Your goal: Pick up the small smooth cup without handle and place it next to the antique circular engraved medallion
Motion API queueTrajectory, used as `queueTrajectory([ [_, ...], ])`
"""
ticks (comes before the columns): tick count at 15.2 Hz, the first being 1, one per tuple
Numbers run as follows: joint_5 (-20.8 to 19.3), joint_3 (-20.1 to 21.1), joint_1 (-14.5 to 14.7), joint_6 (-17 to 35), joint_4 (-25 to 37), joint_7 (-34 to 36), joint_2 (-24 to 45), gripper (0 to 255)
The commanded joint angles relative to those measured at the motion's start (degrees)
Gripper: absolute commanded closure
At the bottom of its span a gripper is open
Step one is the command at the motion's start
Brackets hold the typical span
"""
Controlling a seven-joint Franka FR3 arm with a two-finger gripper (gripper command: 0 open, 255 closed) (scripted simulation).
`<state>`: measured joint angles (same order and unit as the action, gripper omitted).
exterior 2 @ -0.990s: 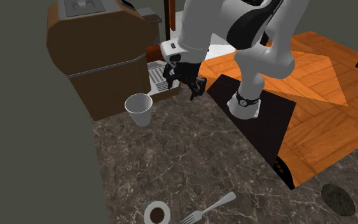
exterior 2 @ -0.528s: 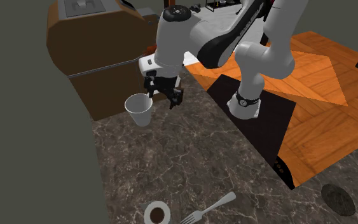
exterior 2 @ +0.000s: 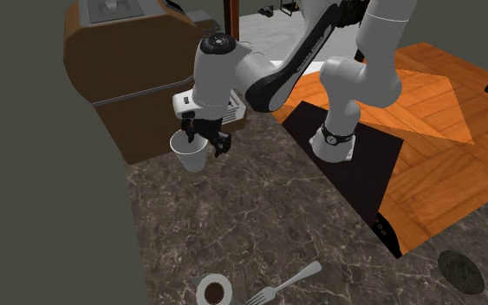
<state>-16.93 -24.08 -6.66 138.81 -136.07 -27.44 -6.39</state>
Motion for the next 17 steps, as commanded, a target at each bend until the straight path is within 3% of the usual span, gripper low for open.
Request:
queueTrajectory([
  [1, 0.32, -0.29, -0.08, 1.62, -0.27, -0.31, 1.29, 0],
  [3, 0.83, -0.62, -0.18, 3.74, -0.62, -0.71, 3.07, 0],
  [11, 0.83, -0.61, -0.19, 3.72, -0.61, -0.71, 3.07, 0],
  [12, 0.83, -0.61, -0.19, 3.72, -0.61, -0.71, 3.07, 255],
  [17, 0.83, -0.61, -0.19, 3.72, -0.62, -0.71, 3.06, 255],
])
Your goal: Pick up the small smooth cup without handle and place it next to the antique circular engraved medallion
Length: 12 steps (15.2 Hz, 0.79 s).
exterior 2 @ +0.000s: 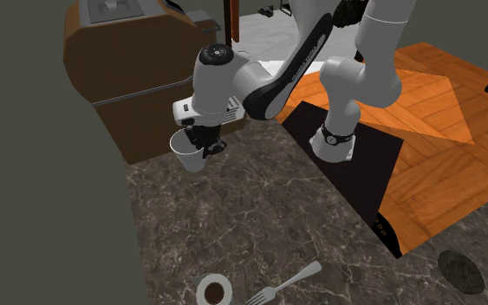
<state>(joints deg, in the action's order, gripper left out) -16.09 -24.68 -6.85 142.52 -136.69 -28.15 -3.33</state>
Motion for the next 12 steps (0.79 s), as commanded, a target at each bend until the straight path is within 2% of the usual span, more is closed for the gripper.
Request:
queueTrajectory([
  [1, 0.0, 0.0, 0.0, 0.01, 0.0, 0.0, 0.01, 255],
  [4, 0.0, 0.0, 0.0, 0.02, 0.0, 0.0, 0.02, 255],
  [12, -0.51, 0.54, 0.16, -6.59, 2.67, -0.26, -4.07, 255],
])
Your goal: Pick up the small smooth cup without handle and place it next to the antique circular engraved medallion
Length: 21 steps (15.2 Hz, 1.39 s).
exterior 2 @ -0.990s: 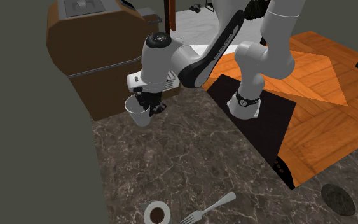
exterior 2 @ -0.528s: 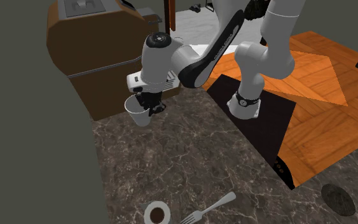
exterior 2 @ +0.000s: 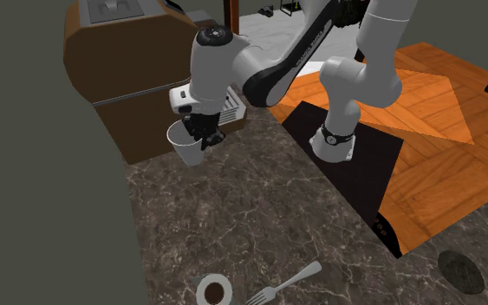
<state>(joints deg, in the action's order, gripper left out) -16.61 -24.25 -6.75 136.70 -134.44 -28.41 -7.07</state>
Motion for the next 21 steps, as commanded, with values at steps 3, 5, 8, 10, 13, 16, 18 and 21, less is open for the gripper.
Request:
queueTrajectory([
  [3, -0.05, 0.34, 0.12, -3.21, 1.63, -0.16, -1.62, 255],
  [5, -0.06, 0.51, 0.16, -4.83, 2.49, -0.29, -2.41, 255],
  [8, -0.04, 0.76, 0.24, -7.25, 3.86, -0.51, -3.49, 255],
  [10, -0.01, 0.93, 0.28, -8.84, 4.84, -0.67, -4.13, 255],
  [13, 0.08, 1.18, 0.37, -11.21, 6.39, -0.93, -4.99, 255],
  [16, 0.2, 1.43, 0.45, -13.57, 8.04, -1.21, -5.73, 255],
  [18, 0.29, 1.59, 0.51, -15.12, 9.2, -1.4, -6.15, 255],
  [21, 0.44, 1.82, 0.61, -17.44, 11.03, -1.71, -6.67, 255],
])
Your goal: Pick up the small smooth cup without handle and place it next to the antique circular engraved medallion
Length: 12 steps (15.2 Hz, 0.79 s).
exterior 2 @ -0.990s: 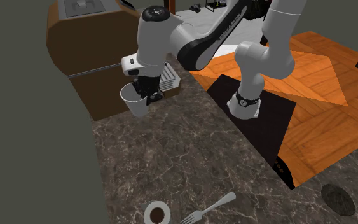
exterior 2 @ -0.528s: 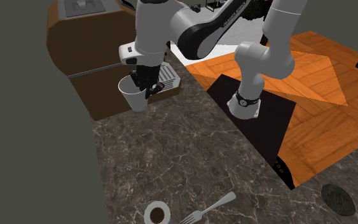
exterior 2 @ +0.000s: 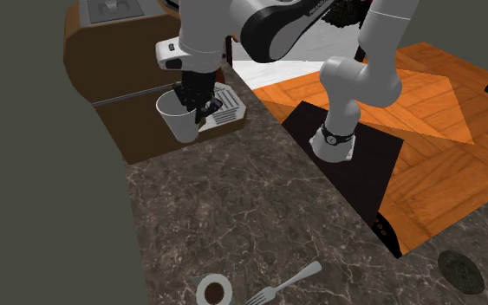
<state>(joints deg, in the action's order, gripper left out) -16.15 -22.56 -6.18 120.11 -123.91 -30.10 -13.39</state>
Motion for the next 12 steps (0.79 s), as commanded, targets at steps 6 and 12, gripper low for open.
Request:
queueTrajectory([
  [6, 0.35, 0.56, 0.23, -5.45, 4.46, -0.69, -1.03, 255],
  [12, -1.12, 4.8, 1.39, -8.3, 0.13, 4.96, -7.1, 255],
])
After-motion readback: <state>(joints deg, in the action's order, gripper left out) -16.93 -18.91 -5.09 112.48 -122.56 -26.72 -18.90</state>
